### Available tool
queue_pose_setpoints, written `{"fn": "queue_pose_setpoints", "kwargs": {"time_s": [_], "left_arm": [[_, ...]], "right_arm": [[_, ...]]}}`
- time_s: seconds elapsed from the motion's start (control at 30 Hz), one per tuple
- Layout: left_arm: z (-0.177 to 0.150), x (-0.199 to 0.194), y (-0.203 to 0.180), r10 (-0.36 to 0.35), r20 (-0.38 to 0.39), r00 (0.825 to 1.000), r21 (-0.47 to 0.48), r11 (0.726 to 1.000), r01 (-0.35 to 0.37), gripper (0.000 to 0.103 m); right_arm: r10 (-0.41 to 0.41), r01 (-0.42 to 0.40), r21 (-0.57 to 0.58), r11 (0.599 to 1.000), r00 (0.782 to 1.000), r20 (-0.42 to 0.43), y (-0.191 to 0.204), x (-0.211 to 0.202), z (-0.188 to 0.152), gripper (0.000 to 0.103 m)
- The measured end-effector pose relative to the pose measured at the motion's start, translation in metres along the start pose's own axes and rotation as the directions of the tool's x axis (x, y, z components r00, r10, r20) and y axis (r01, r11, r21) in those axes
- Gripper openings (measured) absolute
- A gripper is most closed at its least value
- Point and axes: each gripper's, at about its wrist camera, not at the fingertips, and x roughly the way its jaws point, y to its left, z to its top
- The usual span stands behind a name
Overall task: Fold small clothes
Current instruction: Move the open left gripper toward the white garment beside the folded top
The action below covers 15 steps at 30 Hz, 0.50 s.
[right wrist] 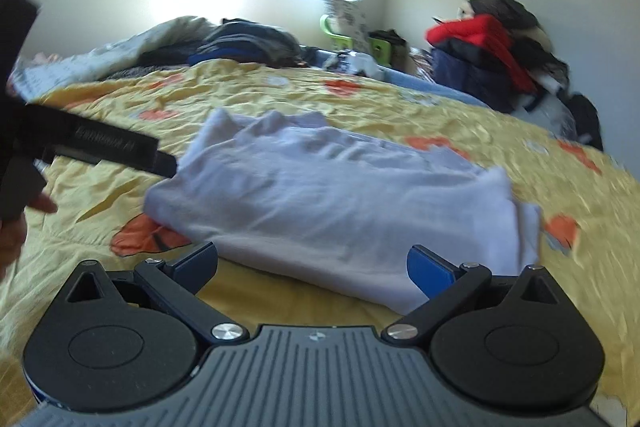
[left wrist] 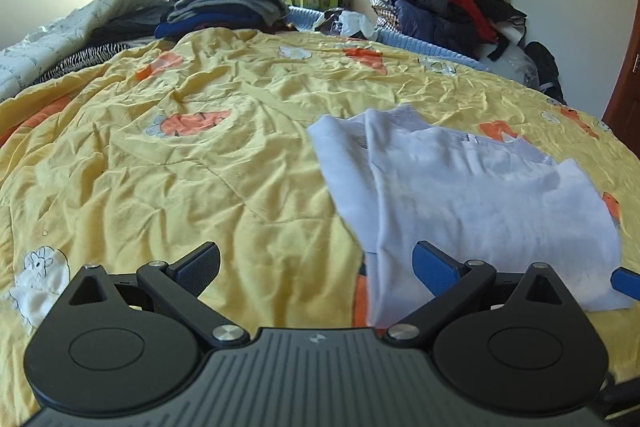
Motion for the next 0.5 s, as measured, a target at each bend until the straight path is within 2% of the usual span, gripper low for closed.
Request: {"fn": "queue_pose_setpoints", "kwargs": {"time_s": [0.13, 0.2, 0.3, 0.37, 0.5], "left_arm": [[0.009, 0.007, 0.007, 0.018, -0.028, 0.999, -0.025, 1.0, -0.019, 0.103], [0.012, 0.008, 0.003, 0.099, -0.018, 0.995, -0.018, 0.995, -0.099, 0.103], [0.017, 0.011, -0.009, 0.19, -0.001, 0.982, 0.063, 0.98, -0.19, 0.103], [0.019, 0.013, -0.014, 0.199, -0.006, 0.98, 0.097, 0.976, -0.197, 0.103], [0.02, 0.016, -0.018, 0.194, -0.008, 0.981, 0.105, 0.976, -0.192, 0.103]], "right_arm": [[0.0, 0.0, -0.094, 0.996, 1.0, 0.0, 0.02, 0.009, 0.005, 0.101], [0.001, -0.002, -0.102, 0.995, 1.0, -0.004, 0.023, 0.012, 0.007, 0.101], [-0.006, 0.005, -0.115, 0.993, 1.0, -0.004, 0.027, 0.013, 0.009, 0.101], [-0.008, 0.008, -0.13, 0.991, 1.0, -0.001, 0.029, 0.012, 0.01, 0.101], [-0.015, 0.014, -0.154, 0.988, 1.0, -0.003, 0.033, 0.009, 0.011, 0.101]]}}
